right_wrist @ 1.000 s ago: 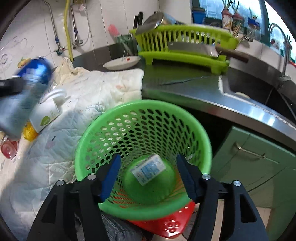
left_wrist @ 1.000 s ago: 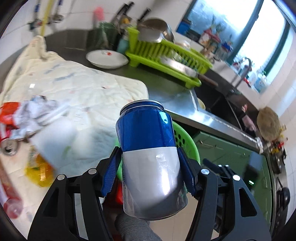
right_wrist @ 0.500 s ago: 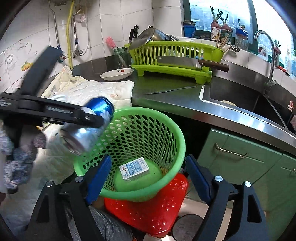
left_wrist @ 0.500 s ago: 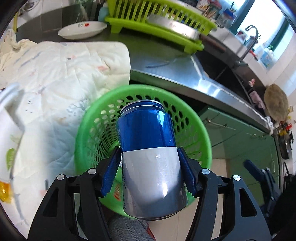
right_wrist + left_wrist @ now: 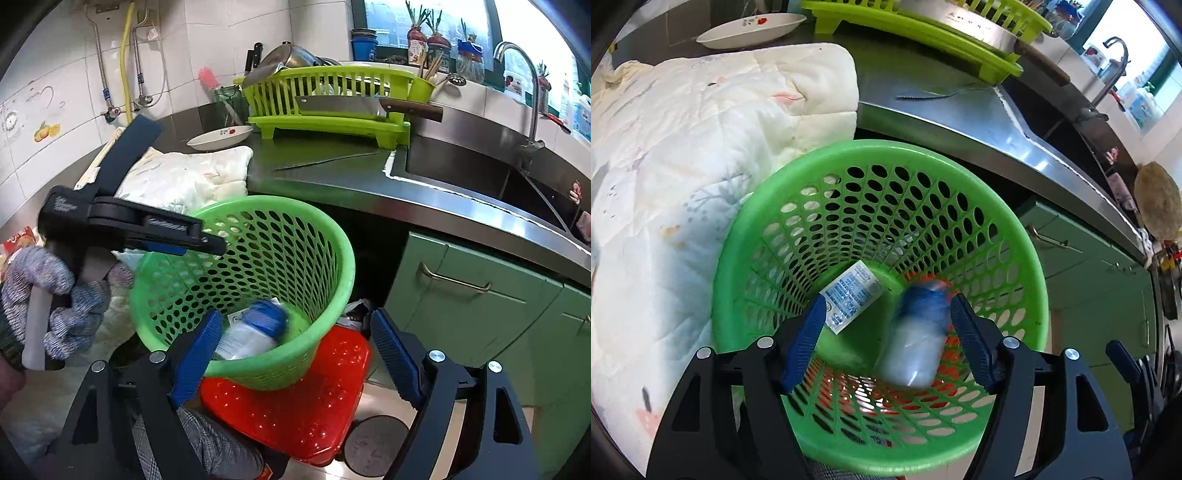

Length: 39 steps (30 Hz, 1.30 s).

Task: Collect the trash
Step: 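Carry the blue-silver can with the left tool and release it into the green basket, then return the left tool to the yellow-red bottle and grasp it while the right tool reaches the yellow cup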

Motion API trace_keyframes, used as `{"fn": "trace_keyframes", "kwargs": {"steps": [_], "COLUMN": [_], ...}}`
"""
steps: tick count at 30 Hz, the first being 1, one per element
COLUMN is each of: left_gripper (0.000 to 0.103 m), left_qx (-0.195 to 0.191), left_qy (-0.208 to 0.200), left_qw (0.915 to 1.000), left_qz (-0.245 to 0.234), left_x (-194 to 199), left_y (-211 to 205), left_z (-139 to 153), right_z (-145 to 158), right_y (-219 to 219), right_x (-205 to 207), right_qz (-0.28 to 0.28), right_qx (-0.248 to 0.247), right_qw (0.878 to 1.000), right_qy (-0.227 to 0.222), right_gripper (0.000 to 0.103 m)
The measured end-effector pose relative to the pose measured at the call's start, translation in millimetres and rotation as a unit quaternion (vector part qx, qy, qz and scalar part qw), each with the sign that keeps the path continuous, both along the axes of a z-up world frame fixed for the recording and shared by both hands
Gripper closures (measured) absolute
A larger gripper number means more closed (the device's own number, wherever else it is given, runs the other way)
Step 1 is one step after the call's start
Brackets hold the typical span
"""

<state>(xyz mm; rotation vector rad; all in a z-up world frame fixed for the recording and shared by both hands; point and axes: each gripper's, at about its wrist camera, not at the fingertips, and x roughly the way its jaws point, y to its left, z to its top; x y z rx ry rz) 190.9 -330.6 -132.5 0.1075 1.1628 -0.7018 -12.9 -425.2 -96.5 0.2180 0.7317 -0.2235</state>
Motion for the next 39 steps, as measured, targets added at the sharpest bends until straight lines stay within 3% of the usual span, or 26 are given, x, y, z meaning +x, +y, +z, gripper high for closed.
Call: {"fn": "trace_keyframes", "kwargs": {"steps": [12, 19, 23, 31, 34, 39], "left_gripper": [0.034, 0.034, 0.030, 0.020, 0.016, 0.016], "left_qx": [-0.028, -0.009, 0.002, 0.045, 0.058, 0.060], "left_qy": [-0.068, -0.109, -0.122, -0.155, -0.149, -0.125], "left_qw": [0.9963, 0.9861, 0.9739, 0.9370, 0.9237, 0.9116], "left_qz": [0.046, 0.126, 0.191, 0.310, 0.348, 0.387], "left_x": [-30, -35, -33, -25, -18, -9], "left_y": [87, 158, 208, 295, 327, 356], "left_z": [67, 100, 118, 140, 139, 126], "right_z": [24, 41, 50, 60, 62, 65], "right_y": [33, 71, 90, 125, 136, 157], "right_x": [6, 23, 35, 58, 65, 76], "right_qz": [0.029, 0.069, 0.091, 0.138, 0.152, 0.173], "right_qx": [-0.002, -0.010, -0.006, -0.005, 0.002, 0.004], "right_qw": [0.999, 0.997, 0.995, 0.989, 0.987, 0.984], "right_qy": [-0.021, -0.033, -0.041, -0.046, -0.048, -0.050], "right_gripper": [0.023, 0.022, 0.020, 0.020, 0.020, 0.018]}}
